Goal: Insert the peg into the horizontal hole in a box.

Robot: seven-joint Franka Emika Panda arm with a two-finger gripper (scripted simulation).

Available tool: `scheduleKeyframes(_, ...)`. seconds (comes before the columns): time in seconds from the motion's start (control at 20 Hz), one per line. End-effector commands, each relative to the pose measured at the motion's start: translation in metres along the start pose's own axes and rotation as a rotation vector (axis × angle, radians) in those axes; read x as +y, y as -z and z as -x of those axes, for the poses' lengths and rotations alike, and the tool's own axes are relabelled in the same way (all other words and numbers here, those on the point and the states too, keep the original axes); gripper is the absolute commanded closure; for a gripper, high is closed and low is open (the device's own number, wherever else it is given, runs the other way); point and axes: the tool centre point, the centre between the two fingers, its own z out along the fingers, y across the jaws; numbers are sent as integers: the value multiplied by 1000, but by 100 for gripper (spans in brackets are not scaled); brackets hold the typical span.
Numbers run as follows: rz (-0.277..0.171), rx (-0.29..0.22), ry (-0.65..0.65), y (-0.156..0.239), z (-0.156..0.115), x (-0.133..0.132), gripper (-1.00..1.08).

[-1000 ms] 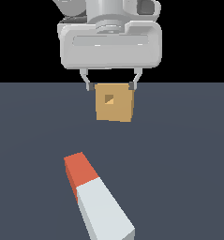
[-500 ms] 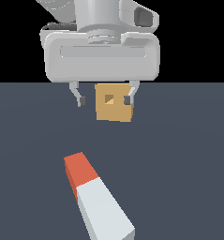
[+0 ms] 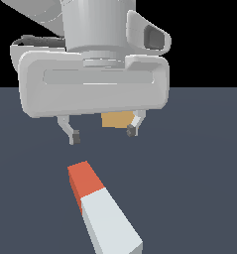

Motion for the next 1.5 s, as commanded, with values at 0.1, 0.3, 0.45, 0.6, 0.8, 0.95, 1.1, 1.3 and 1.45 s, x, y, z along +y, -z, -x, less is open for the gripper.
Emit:
scheduleKeyframes(0.1,-2,1,80,-17,23,-8,-92)
scheduleKeyframes(0.3,-4,2,145,-30,42,-13,-92)
scheduleKeyframes(0.45,-6,3,185,-38,54,-15,-92)
scheduleKeyframes(0.6,-7,3,217,-45,64,-16,-92)
scheduleKeyframes(0.8,-8,4,247,-51,73,-16,-92)
scheduleKeyframes(0.95,-9,4,260,-54,77,-16,-92)
scheduleKeyframes(1.1,-9,4,263,-55,78,-16,-92)
scheduleKeyframes(1.3,-9,4,261,-54,78,-16,-92)
scheduleKeyframes(1.45,-9,4,261,-57,78,-16,-92)
